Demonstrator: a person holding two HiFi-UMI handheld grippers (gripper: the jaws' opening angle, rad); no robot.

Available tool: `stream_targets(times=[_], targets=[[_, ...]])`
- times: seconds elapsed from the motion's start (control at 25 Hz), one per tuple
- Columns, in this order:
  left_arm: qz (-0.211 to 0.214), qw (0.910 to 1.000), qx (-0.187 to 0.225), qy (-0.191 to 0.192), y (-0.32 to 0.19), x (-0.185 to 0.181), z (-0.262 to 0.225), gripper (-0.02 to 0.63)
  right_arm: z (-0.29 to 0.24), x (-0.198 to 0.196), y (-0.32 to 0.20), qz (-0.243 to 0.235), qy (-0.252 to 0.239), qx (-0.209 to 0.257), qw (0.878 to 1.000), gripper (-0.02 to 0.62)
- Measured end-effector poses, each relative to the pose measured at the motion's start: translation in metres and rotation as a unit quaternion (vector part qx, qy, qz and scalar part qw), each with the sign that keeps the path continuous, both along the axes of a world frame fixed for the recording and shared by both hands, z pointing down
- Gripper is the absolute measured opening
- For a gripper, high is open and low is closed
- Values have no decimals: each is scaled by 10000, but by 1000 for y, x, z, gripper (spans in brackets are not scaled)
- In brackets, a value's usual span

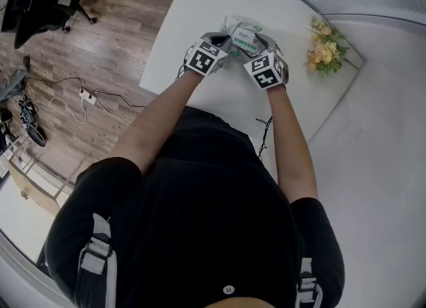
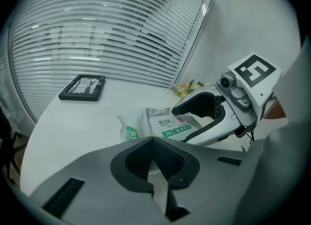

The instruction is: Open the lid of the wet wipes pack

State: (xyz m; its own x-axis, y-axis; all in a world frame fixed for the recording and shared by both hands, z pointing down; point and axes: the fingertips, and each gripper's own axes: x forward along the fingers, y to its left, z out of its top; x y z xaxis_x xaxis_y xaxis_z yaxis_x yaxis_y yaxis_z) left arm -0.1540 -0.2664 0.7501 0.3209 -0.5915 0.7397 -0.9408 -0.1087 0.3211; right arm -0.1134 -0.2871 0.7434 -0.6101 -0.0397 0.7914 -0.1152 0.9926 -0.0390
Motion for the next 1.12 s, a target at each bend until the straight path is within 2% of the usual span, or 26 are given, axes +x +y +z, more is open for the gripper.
stream_targets(times=[0.24, 0.72, 0.92, 1.12], targets=[[-66, 9999, -83, 43, 0, -3, 3, 5, 5, -3, -1, -96, 159, 105, 9998, 314], [-94, 9998, -111, 102, 1, -5, 2, 5, -15, -7, -4, 32, -103, 200, 9997, 303], [-89, 9998, -130, 74, 1, -4, 3, 5, -44, -13, -23, 437, -639, 353, 9964, 241], [-112, 9998, -140, 62, 2, -3, 5, 5, -50, -11, -52, 665, -672, 522, 9941, 241]])
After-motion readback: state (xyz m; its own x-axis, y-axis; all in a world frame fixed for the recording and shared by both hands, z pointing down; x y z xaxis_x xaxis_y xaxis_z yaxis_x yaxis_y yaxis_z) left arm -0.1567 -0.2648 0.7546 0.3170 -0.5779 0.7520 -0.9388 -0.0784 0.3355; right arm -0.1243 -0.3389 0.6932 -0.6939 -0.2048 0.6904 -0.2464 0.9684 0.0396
